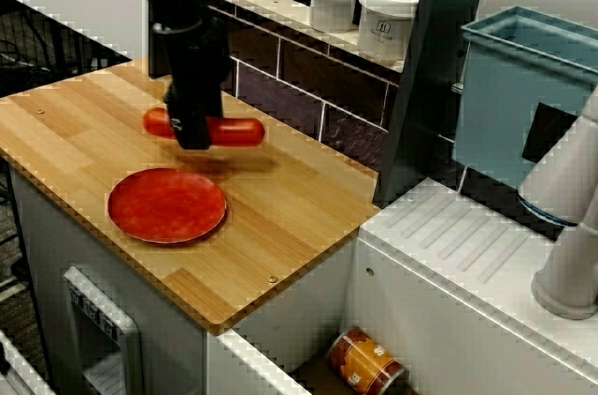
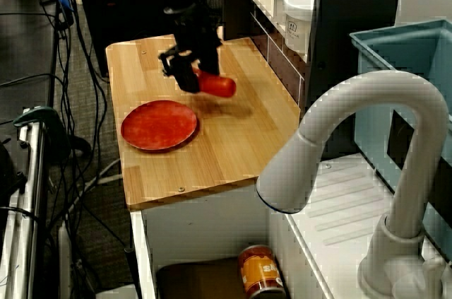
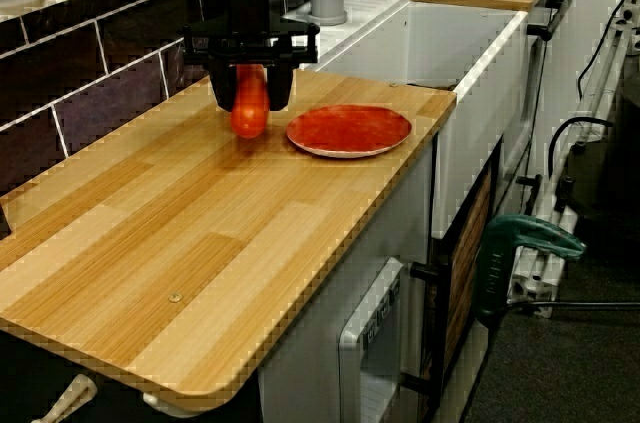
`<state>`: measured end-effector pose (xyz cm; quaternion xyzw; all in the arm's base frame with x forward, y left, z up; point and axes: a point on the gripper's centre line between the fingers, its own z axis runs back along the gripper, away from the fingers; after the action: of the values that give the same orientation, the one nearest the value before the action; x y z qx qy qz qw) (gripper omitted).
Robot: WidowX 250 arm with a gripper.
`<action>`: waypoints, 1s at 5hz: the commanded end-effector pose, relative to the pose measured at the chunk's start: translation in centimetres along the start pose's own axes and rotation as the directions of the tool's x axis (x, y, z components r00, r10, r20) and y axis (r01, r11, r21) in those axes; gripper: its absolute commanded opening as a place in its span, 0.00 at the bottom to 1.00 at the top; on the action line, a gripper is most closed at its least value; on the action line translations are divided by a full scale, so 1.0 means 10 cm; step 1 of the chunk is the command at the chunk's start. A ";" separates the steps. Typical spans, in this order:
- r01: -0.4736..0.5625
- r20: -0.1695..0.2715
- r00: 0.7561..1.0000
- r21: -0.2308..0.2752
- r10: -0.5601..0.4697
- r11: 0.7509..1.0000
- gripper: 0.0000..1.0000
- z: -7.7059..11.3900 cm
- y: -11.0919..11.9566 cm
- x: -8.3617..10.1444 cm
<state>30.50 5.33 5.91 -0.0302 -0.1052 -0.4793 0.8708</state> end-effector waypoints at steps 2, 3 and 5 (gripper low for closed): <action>-0.270 -0.008 0.963 0.072 0.271 0.960 0.00 0.43 0.09 -0.73; -0.341 0.002 0.940 0.060 0.341 0.938 0.00 0.48 0.15 -0.90; -0.519 0.015 0.855 0.044 0.519 0.854 0.00 0.54 0.11 -1.15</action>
<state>26.26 15.54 7.96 -0.0548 -0.0926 -0.2230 0.9689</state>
